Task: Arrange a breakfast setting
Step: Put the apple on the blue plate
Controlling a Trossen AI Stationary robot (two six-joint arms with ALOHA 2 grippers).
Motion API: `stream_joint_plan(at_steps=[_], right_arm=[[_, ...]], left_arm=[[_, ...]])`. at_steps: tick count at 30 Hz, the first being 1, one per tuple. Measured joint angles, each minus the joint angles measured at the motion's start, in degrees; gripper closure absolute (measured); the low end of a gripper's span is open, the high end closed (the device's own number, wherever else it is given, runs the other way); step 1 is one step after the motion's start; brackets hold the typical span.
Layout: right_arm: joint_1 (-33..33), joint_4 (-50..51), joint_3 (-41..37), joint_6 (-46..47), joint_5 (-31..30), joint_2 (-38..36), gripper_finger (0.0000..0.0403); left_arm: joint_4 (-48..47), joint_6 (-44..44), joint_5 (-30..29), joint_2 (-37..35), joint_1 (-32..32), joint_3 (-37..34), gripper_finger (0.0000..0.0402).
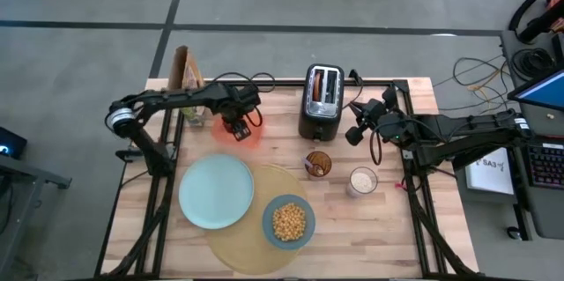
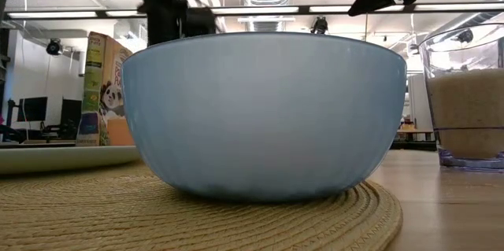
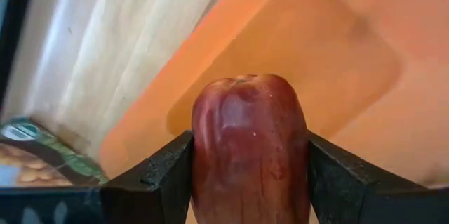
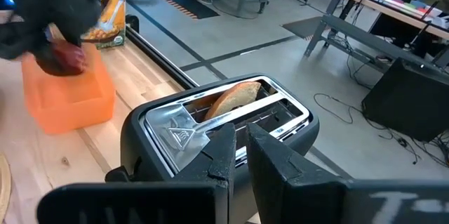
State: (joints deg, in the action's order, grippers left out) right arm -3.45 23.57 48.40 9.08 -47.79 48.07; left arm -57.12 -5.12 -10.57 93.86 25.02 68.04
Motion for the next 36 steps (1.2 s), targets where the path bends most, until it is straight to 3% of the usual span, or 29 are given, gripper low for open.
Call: stream_joint_plan(at_steps=[7, 12, 22, 31, 36], right_arm=[[0.01, -0.02, 0.0, 0.35, 0.0, 0.09, 0.0376], [0.0, -0.04, 0.0, 0.37, -0.01, 0.11, 0.0376], [0.01, -0.1, -0.04, 0.55, -0.02, 0.11, 0.0376], [0.0, -0.11, -0.04, 0.81, -0.02, 0.13, 0.0376], [0.01, -0.13, -0.04, 0.83, -0.02, 0.13, 0.0376]], left_arm=[[-6.0, 3.22, 0.06, -9.78, -8.89, 1.69, 0.02], [-11.94, 0.42, 3.71, -15.74, -17.81, 1.65, 0.0197], [-18.2, -11.44, 7.13, -16.42, -36.78, -1.87, 0.0192], [-16.51, -13.14, 8.58, -12.49, -40.68, -10.75, 0.0191], [-15.67, -12.84, 8.72, -11.14, -40.75, -12.14, 0.0191]])
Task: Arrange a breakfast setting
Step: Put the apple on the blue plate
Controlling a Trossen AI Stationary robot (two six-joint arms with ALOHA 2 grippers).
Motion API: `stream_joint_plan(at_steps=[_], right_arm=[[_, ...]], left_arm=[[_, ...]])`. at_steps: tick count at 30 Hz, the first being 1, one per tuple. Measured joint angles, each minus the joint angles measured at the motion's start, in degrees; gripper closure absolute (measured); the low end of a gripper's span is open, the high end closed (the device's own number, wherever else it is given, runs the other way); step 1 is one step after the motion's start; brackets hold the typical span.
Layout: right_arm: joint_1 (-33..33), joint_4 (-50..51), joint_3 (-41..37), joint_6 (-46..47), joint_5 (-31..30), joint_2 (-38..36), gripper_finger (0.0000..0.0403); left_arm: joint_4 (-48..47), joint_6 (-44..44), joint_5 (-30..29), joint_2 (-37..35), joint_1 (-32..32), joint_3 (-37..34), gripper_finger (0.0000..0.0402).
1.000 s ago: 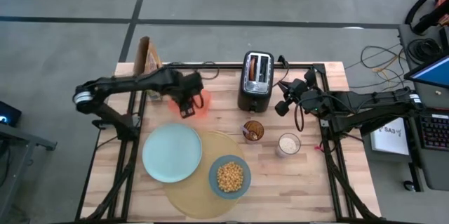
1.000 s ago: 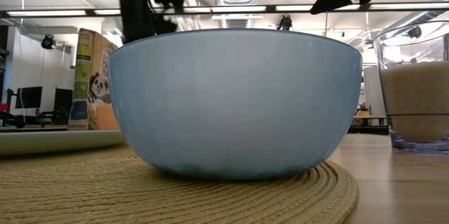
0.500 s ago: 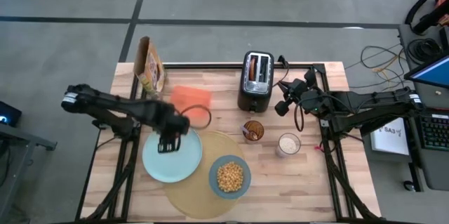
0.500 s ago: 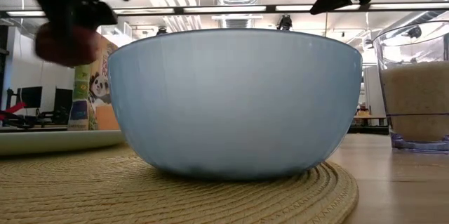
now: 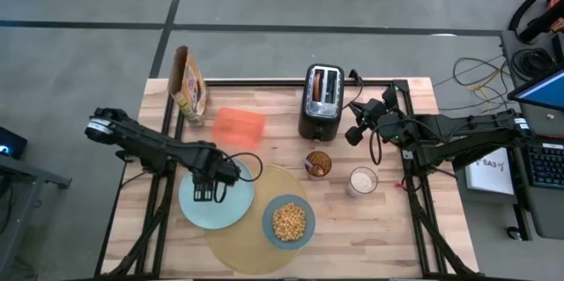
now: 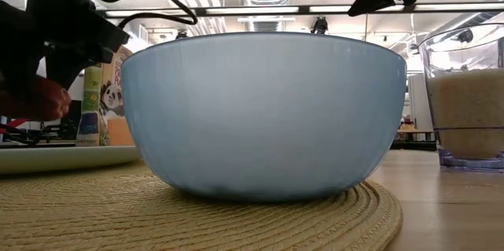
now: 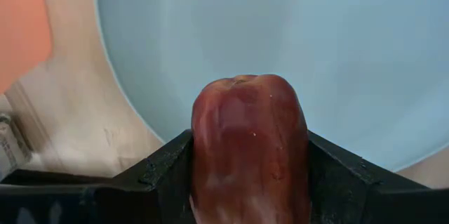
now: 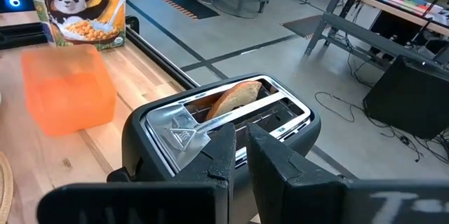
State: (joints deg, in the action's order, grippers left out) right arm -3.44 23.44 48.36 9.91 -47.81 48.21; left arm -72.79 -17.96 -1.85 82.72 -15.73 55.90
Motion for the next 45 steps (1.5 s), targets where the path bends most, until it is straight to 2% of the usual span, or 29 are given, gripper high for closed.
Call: stream_joint_plan(at_steps=[7, 11, 19, 25, 33, 45], right_arm=[[0.0, 0.0, -0.02, 0.0, 0.0, 0.0, 0.0376], [-0.02, 0.0, -0.04, -0.01, 0.0, 0.0, 0.0376], [-0.01, 0.0, -0.04, 0.0, 0.0, 0.0, 0.0376], [-0.02, 0.0, -0.04, 0.2, 0.02, 0.0, 0.0376], [0.0, 0.0, -0.06, 0.22, 0.02, 0.0, 0.0376], [0.0, 0.0, -0.07, 0.23, 0.02, 0.0, 0.0376]], left_arm=[[0.5, -0.18, -0.02, -0.18, 0.0, 0.17, 0.0192], [4.42, -0.18, -0.11, -0.2, 0.0, -1.35, 0.0192], [6.21, -2.74, -2.15, -0.2, 0.0, -4.23, 0.0167], [6.38, -2.79, -6.12, -0.2, 0.0, -4.28, 0.0163], [7.17, -0.87, -8.06, -0.2, 0.0, -4.58, 0.0161], [10.03, -3.4, -8.14, -0.2, 0.0, -8.09, 0.0161]])
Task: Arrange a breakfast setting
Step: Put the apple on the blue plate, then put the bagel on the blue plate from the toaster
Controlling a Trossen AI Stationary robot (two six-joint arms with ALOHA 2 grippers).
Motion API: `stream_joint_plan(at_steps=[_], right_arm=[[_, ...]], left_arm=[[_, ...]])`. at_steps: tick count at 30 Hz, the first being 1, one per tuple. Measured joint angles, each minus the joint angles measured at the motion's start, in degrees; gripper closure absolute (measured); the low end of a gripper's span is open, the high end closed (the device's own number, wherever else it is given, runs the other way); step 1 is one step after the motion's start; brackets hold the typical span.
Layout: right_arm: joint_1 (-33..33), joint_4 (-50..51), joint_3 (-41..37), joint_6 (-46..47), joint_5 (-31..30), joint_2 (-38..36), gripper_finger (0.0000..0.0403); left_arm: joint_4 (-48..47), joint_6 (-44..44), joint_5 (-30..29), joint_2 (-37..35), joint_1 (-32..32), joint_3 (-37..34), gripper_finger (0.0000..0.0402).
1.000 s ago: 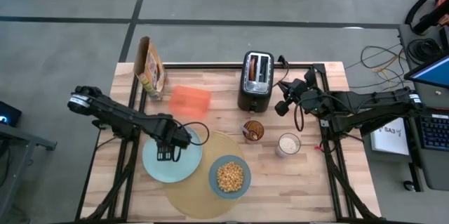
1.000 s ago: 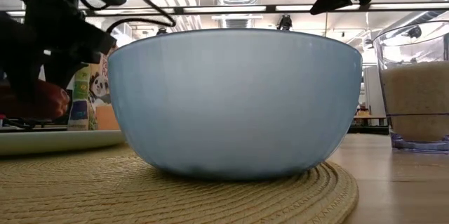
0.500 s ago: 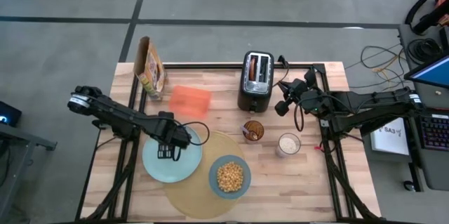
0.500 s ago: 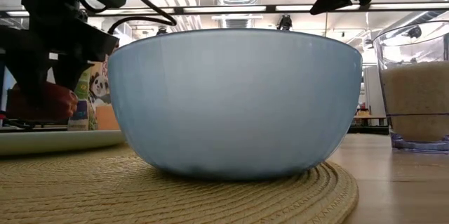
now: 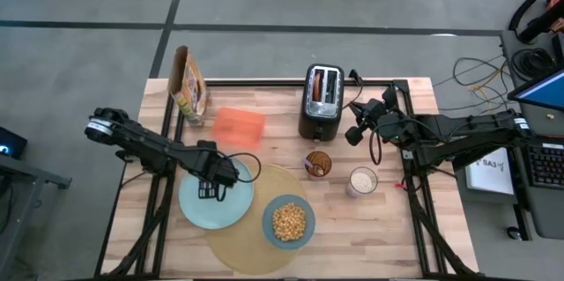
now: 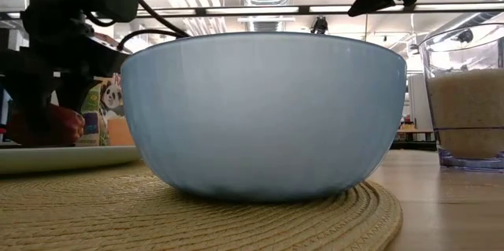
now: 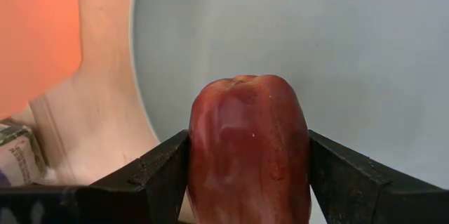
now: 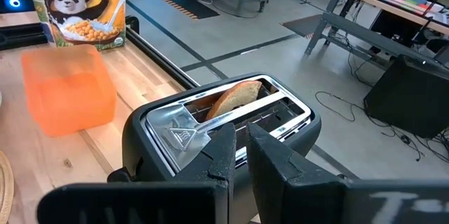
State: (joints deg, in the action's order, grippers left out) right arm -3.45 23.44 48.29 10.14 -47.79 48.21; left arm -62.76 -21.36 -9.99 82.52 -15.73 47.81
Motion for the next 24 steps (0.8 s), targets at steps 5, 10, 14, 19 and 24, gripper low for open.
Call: stream_joint_plan(at_steps=[5, 10, 14, 19, 24], right_arm=[[-0.01, 0.0, 0.0, 0.0, 0.0, 0.0, 0.0376], [0.0, 0.0, 0.0, 0.0, 0.17, 0.0, 0.0376], [-0.01, 0.0, 0.0, 0.08, 0.24, 0.0, 0.0376], [0.0, 0.02, 0.0, 0.73, 0.24, 0.0, 0.0376], [-0.02, 0.02, 0.0, 2.12, 0.26, 0.0, 0.0376]], left_arm=[[0.07, -1.65, -0.01, 0.0, 0.0, 0.0, 0.0161], [0.25, -3.14, -0.03, 0.0, 0.0, 0.0, 0.0151], [0.24, -3.97, -0.27, 0.0, 0.0, 0.0, 0.0128], [0.24, -3.78, -2.43, 0.0, 0.0, 0.0, 0.0101], [0.04, -1.79, -3.04, -0.68, 0.0, 0.95, 0.0088]])
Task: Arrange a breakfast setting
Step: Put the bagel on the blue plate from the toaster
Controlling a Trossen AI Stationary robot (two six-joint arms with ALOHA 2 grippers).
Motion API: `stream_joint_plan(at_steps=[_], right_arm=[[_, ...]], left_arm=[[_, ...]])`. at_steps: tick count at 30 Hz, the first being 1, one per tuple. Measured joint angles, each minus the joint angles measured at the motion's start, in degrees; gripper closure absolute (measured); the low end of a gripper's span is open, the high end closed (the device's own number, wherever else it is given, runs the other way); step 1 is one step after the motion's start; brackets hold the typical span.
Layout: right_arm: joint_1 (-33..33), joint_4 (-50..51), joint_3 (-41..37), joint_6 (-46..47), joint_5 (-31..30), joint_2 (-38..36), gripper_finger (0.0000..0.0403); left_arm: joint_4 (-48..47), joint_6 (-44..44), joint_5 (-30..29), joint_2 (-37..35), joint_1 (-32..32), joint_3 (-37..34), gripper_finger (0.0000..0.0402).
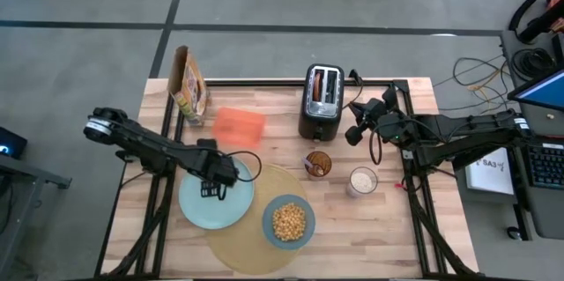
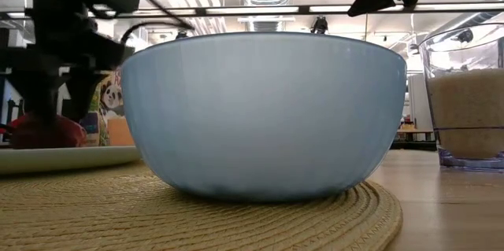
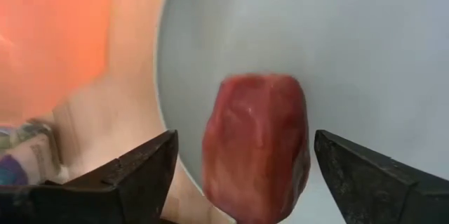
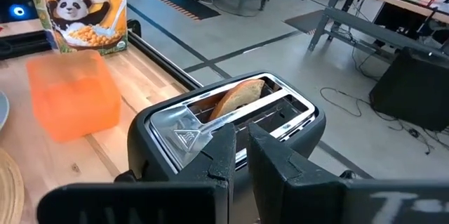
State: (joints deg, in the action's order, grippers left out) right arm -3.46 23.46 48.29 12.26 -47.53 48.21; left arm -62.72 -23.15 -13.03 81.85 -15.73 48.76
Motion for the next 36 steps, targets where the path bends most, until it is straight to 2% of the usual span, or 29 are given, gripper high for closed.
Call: stream_joint_plan(at_steps=[4, 9, 13, 17, 21, 24, 27, 30, 36], right_arm=[[0.4, -0.02, 0.77, 1.38, 1.34, 0.28, 0.0376], [2.97, 0.19, 6.77, 3.45, 4.6, 3.7, 0.0376], [6.57, 4.6, 14.29, 7.07, 5.3, 9.06, 0.0376], [11.56, 12.84, 23.5, 12.58, 10.7, 15.62, 0.0376], [16.97, 23.16, 32.52, 19.46, 16.21, 22.59, 0.0376], [20.36, 32.55, 38.69, 24.43, 17.13, 27.58, 0.0376], [23.07, 37.89, 43.23, 28.16, 17.04, 31.78, 0.0376], [25.22, 37.97, 45.89, 28.19, 17.14, 35.29, 0.0376], [27.82, 37.95, 51.89, 27.8, 17.56, 42.29, 0.0376]], left_arm=[[0.17, 0.16, -4.55, -2.9, -0.09, 1.32, 0.0086], [1.24, 0.23, -13.62, -10.11, -0.11, 1.83, 0.009], [7.56, 2.24, -25.04, -17.36, -0.34, 1.0, 0.0095], [19.03, 9.41, -41.67, -24.0, -0.61, -0.73, 0.0101], [27.84, 17.7, -51.96, -28.51, -0.53, -1.68, 0.0106], [28.97, 18.07, -55.63, -30.59, -0.57, -1.78, 0.0107], [28.84, 15.81, -59.94, -31.9, -0.57, -2.84, 0.0107], [28.77, 11.78, -64.64, -32.76, -0.59, -5.16, 0.0107], [29.13, 8.04, -65.17, -33.1, -0.61, -9.36, 0.0107]])
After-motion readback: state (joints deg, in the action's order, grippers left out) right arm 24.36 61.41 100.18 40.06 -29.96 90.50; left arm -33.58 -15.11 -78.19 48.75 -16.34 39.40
